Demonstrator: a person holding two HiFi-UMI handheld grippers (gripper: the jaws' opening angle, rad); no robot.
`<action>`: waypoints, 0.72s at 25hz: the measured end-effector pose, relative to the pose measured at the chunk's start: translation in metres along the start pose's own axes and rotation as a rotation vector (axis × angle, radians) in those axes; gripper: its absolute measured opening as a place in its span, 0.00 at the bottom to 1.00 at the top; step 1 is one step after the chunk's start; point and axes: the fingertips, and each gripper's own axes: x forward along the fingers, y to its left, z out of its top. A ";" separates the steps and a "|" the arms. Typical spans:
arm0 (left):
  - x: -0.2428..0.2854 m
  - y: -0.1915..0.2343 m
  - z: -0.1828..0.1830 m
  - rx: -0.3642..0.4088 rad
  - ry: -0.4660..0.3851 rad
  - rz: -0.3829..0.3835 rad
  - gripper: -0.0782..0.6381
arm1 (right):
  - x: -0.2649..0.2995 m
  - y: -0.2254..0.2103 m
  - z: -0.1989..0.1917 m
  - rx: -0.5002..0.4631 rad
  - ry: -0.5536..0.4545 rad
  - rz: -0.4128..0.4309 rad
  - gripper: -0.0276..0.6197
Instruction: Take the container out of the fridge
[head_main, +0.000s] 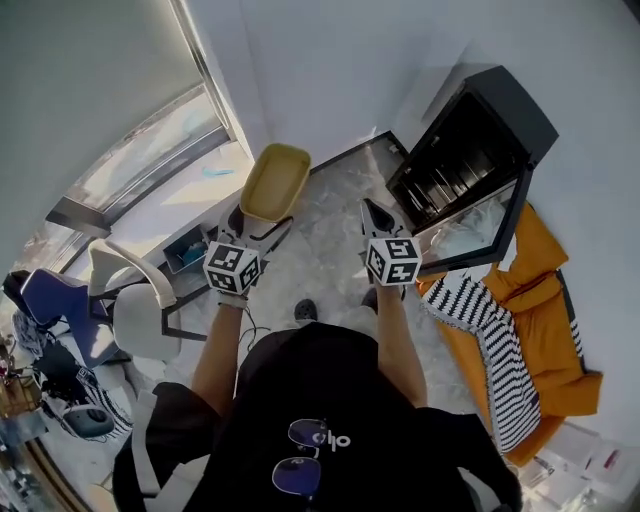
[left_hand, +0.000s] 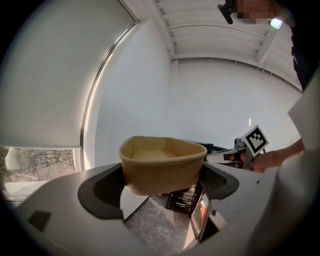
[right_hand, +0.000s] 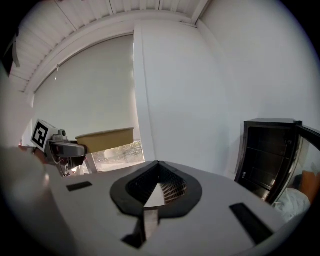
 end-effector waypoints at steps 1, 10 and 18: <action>-0.003 0.002 -0.001 -0.003 -0.001 0.006 0.78 | 0.002 0.004 -0.001 -0.003 0.002 0.009 0.05; -0.021 0.021 0.002 -0.031 -0.031 0.053 0.78 | 0.018 0.025 0.002 -0.034 0.012 0.071 0.05; -0.021 0.025 0.006 -0.039 -0.045 0.066 0.78 | 0.023 0.028 0.005 -0.046 0.014 0.089 0.05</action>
